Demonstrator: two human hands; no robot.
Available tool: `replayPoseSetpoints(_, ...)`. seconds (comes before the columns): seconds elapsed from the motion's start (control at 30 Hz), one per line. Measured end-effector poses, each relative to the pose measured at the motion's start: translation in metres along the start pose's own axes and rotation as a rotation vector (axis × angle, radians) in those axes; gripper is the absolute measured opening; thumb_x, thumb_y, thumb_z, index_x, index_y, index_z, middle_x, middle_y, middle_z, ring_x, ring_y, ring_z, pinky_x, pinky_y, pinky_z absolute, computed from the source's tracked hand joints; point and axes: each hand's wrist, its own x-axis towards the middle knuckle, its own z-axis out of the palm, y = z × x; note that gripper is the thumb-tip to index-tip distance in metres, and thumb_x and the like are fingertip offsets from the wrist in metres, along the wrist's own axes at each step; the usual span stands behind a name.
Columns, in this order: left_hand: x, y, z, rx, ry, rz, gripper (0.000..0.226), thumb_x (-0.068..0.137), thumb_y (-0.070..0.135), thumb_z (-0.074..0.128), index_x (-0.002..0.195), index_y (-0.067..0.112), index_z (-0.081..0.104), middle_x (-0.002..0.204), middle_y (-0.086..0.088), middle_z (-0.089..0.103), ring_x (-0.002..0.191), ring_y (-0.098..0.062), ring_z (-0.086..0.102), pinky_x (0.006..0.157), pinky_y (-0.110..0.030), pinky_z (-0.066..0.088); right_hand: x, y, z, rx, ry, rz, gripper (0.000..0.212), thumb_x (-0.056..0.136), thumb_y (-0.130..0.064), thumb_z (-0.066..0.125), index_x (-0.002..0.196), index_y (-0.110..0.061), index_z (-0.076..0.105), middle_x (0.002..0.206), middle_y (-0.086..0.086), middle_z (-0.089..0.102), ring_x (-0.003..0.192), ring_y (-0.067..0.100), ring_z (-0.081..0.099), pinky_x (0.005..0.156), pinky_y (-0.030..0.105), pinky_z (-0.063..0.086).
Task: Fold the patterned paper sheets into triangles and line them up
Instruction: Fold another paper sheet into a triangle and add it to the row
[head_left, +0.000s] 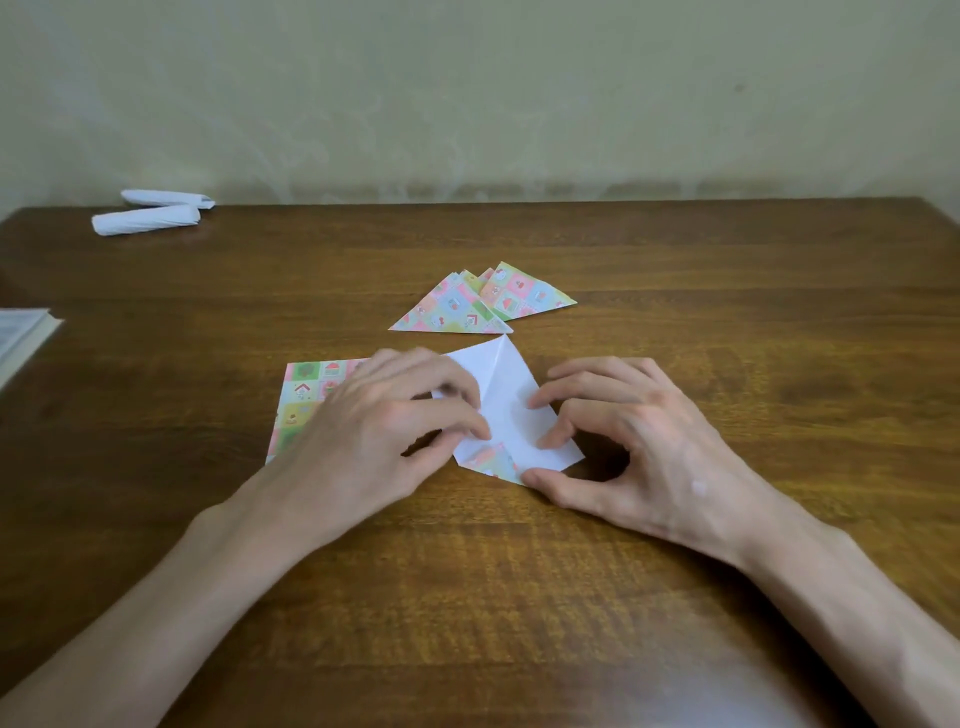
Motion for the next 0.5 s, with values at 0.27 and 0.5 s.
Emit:
replayPoseSetpoints(0.27, -0.0018, -0.0008, -0.0078, -0.006, -0.069, 0.071, 0.020, 0.094, 0.048, 0.071, 0.104, 0.031, 0.076, 0.106, 0.020, 0.070, 0.097, -0.004, 0.065, 0.105, -0.041, 0.045, -0.0010, -0.0035, -0.0032, -0.007, -0.041, 0.013, 0.033, 0.090, -0.058, 0.069, 0.115, -0.036, 0.070, 0.120, -0.021, 0.063, 0.122, 0.001, 0.055, 0.104, 0.035, 0.039)
replayPoseSetpoints(0.5, -0.0018, -0.0005, -0.0051, 0.059, -0.045, 0.120, 0.024, 0.101, 0.043, 0.062, 0.102, 0.030, 0.082, 0.104, 0.015, 0.072, 0.094, -0.007, 0.068, 0.102, -0.043, 0.046, -0.0029, -0.0065, -0.0019, -0.018, -0.103, -0.013, 0.038, 0.090, -0.067, 0.064, 0.119, -0.044, 0.072, 0.123, -0.017, 0.054, 0.117, 0.001, 0.048, 0.100, 0.028, 0.036)
